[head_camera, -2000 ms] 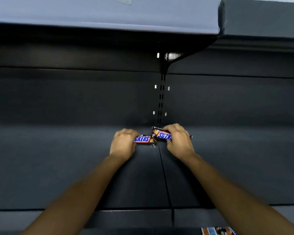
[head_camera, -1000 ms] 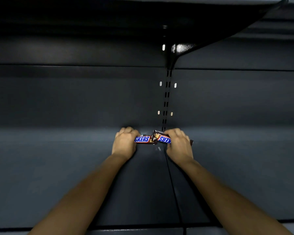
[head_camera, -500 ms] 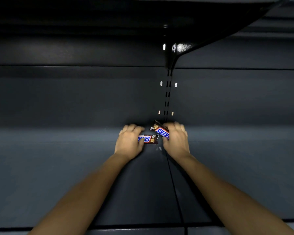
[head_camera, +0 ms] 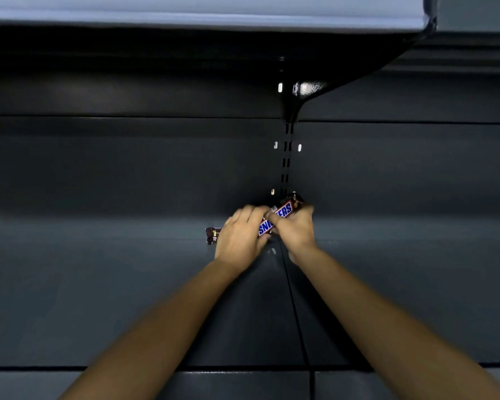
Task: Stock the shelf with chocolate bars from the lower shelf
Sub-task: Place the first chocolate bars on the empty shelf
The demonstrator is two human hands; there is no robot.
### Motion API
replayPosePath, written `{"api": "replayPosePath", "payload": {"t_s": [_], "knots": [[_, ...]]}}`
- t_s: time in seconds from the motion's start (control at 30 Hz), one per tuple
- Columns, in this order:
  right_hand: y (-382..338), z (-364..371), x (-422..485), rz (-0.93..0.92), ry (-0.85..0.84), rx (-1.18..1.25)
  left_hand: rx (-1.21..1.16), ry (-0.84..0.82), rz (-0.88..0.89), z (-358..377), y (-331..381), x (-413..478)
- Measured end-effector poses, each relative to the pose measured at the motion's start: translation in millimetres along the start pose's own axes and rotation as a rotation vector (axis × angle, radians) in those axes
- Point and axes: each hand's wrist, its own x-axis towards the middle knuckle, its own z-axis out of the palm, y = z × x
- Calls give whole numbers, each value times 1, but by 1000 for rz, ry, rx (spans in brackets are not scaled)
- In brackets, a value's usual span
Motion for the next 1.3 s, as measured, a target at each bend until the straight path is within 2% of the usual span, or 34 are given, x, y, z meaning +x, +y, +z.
{"api": "replayPosePath", "payload": {"t_s": [0.3,0.43,0.53,0.67,0.83,1.07,1.3], "knots": [[3,-9,-10,-32,-109,88,61,24,-17,-4,-3,-6],[10,-9,-13,-114,-157,-135,74,8,-20,-7,-11,-8],[10,-14,-17,-134,-178,-212,82,-9,-13,-10,-20,-12],[13,-17,-19,-322,-178,-402,46,-72,13,-14,-38,-16],[16,-21,-26,-489,-262,-582,15,-125,65,-18,-50,-21],[31,-10,-26,-518,-274,-911,90,-218,-10,-12,-67,-34],[43,0,-22,-470,-265,-899,77,-195,-67,-5,-73,-31]]}}
